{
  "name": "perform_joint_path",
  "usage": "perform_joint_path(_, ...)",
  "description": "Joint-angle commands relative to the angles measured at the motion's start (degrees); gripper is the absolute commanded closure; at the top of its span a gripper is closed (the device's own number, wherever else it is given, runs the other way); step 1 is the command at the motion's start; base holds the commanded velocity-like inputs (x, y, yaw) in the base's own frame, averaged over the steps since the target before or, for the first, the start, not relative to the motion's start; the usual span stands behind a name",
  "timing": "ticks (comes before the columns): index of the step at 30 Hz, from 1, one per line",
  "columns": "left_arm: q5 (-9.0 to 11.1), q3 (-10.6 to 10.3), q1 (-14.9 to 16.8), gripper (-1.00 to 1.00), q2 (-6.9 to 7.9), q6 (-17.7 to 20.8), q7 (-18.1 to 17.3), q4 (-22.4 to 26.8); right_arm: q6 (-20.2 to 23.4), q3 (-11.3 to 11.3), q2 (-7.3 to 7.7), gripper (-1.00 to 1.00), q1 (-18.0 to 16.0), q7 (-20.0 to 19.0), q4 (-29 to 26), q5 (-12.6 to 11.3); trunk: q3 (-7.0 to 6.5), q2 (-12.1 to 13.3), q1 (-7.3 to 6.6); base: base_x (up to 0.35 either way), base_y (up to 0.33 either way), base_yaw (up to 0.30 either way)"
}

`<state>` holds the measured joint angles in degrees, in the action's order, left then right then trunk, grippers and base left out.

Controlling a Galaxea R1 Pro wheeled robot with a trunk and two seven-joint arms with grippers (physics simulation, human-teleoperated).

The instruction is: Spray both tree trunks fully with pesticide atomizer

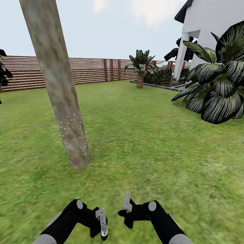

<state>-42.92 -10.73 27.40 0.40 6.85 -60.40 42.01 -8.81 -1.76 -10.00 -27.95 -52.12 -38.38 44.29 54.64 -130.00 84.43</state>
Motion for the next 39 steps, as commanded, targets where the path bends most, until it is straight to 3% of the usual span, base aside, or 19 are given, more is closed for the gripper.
perform_joint_path(1, 0.08, 0.02, 0.01, 1.0, -0.04, 0.0, 0.0, 0.0, 0.01, 0.0, 0.0, 1.0, 0.0, 0.0, -0.08, 0.01, 0.0, 0.0, 0.0, 0.0, 0.0, 0.0)
perform_joint_path(6, 0.05, 0.03, 0.02, 1.0, -1.27, 0.0, 0.06, -0.07, 0.02, -0.02, 0.0, 1.0, 0.0, -0.02, -0.59, 0.01, 0.0, 0.0, 0.0, 0.0, 0.0, 0.0)
perform_joint_path(10, 0.26, 0.09, 0.02, 1.0, -1.68, 0.0, 2.45, -0.09, 0.1, -5.16, 0.0, 1.0, 0.0, 0.08, -1.57, -0.28, 0.0, 0.0, 0.0, 0.0, 0.0, 0.0)
perform_joint_path(12, 0.28, 0.09, 0.02, 1.0, -1.71, 0.0, 2.6, -0.09, 0.1, -5.76, 0.0, 1.0, 0.0, 0.09, -2.16, -0.33, 0.0, 0.0, 0.0, 0.0, 0.0, 0.0)
perform_joint_path(36, 0.82, 0.31, 0.06, 1.0, -1.79, -1.03, 1.63, -0.09, 0.1, -5.98, 0.0, 1.0, 0.0, 0.09, -2.31, -0.35, 0.0, 0.0, 0.0, 0.0, 0.0, 0.0)
perform_joint_path(37, 1.14, 0.3, 0.06, 1.0, -1.78, -1.06, 1.62, -0.09, 0.1, -5.98, 0.0, 1.0, 0.0, 0.09, -2.31, -0.35, 0.0, 0.0, 0.0, 0.0, 0.0, 0.0)
perform_joint_path(39, 4.1, 0.03, 0.1, 1.0, -1.67, -1.12, 0.59, -0.15, 0.1, -5.98, 0.0, 1.0, 0.0, 0.09, -2.31, -0.35, 0.0, 0.0, 0.0, 0.0, 0.0, 0.0)
